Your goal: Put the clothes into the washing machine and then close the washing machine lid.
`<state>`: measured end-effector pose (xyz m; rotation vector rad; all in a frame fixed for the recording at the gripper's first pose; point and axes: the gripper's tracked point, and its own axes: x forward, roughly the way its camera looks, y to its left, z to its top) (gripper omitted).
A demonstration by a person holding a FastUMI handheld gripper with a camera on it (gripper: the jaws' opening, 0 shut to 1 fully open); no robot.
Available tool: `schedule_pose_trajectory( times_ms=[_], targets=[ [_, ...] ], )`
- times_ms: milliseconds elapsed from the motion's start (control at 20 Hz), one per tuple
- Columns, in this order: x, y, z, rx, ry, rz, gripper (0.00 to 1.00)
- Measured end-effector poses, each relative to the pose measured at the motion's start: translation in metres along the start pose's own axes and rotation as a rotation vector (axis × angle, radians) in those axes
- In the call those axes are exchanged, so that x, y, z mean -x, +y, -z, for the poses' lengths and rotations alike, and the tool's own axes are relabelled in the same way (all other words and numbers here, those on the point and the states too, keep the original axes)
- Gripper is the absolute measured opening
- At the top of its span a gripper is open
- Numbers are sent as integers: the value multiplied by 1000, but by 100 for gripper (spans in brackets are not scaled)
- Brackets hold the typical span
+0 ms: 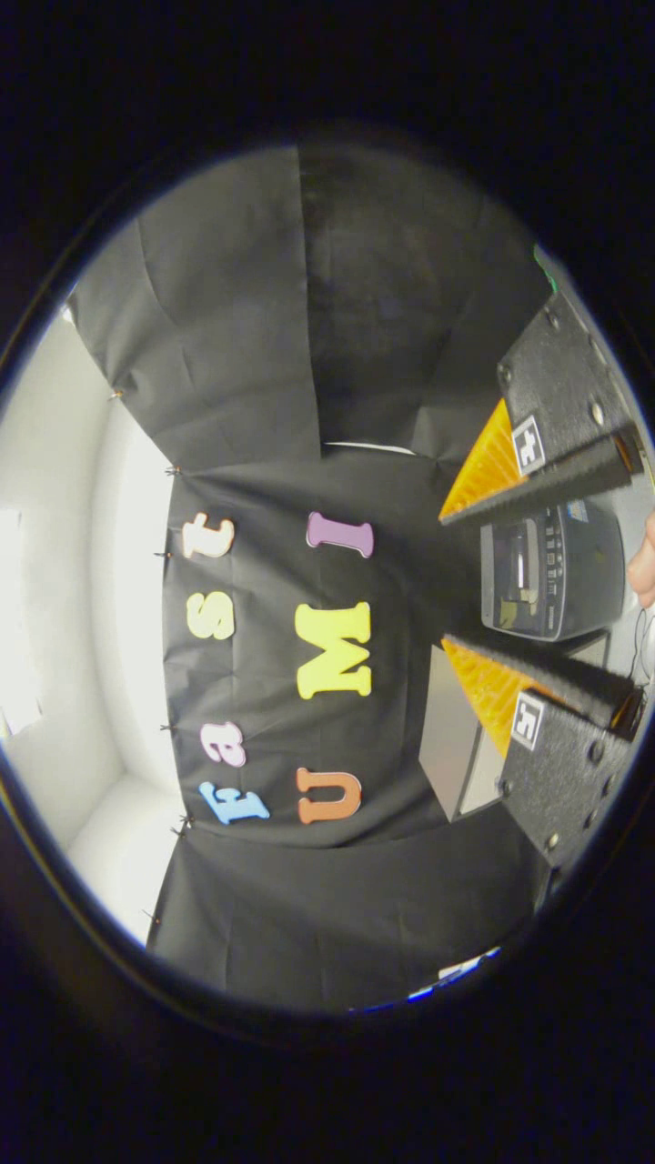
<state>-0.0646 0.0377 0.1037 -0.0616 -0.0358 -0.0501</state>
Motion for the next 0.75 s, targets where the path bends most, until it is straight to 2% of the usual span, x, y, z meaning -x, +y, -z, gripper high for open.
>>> schedule_pose_trajectory(
  times_ms=[150,450,750],
  targets=[
    [27,2,3,-24,10,-35,100],
    [57,-2,3,-39,-11,-20,100],
    [60,-2,-2,-35,-30,3,100]
  ],
)
